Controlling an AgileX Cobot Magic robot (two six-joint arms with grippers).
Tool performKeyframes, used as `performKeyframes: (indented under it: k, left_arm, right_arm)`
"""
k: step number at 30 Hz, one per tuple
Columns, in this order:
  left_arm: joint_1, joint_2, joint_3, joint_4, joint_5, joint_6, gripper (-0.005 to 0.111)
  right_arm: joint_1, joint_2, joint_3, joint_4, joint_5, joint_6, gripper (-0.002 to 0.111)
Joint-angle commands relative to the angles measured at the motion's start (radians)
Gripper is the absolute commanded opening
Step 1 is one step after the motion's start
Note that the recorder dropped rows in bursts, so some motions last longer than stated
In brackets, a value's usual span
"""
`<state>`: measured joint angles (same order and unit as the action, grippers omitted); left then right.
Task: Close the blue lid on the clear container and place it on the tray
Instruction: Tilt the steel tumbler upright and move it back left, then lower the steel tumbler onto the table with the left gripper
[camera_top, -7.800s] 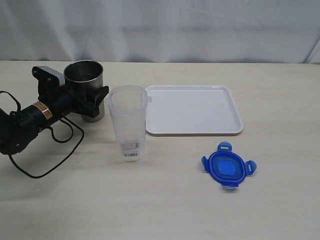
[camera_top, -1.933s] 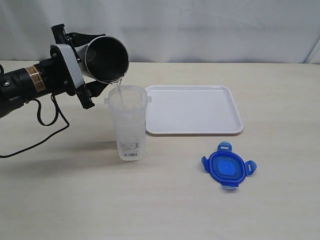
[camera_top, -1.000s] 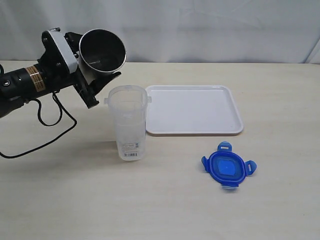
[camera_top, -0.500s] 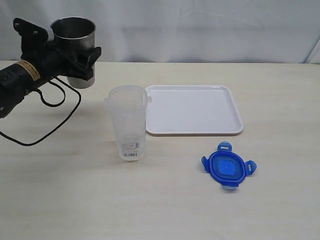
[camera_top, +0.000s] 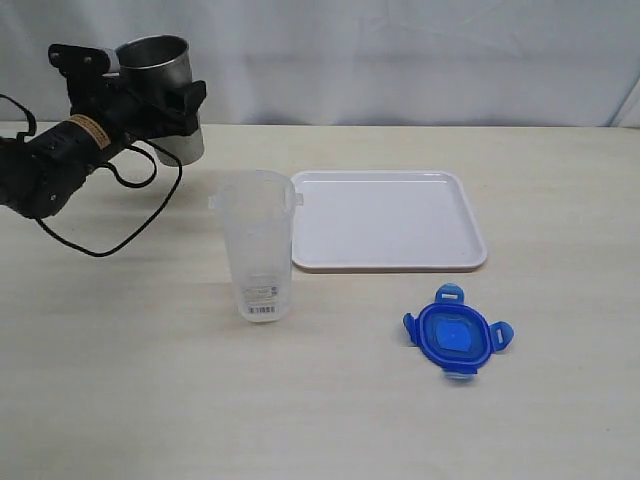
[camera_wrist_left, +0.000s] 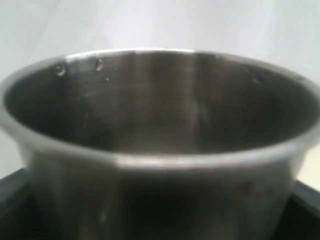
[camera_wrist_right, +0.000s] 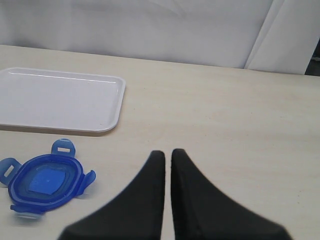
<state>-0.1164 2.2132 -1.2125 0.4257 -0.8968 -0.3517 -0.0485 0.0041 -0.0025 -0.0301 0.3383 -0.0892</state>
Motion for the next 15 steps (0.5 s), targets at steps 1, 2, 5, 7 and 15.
performKeyframes:
  k: [1, 2, 5, 7, 15]
  left_arm:
    - [0.000, 0.054, -0.114, 0.030, -0.018, -0.013, 0.000]
    - [0.000, 0.072, -0.135, 0.030, -0.023, -0.013, 0.000]
    - [0.000, 0.117, -0.181, 0.030, -0.021, -0.013, 0.000]
    - [0.000, 0.149, -0.198, 0.030, -0.033, -0.011, 0.000]
    - [0.000, 0.248, -0.241, 0.027, -0.069, 0.051, 0.000]
  right_arm:
    - [-0.007, -0.004, 0.003, 0.000, 0.000, 0.001, 0.005]
    - [-0.007, -0.004, 0.003, 0.000, 0.000, 0.001, 0.005]
    - [-0.007, -0.004, 0.003, 0.000, 0.000, 0.001, 0.005]
    - [-0.007, -0.004, 0.003, 0.000, 0.000, 0.001, 0.005]
    - [-0.007, -0.004, 0.003, 0.000, 0.000, 0.001, 0.005]
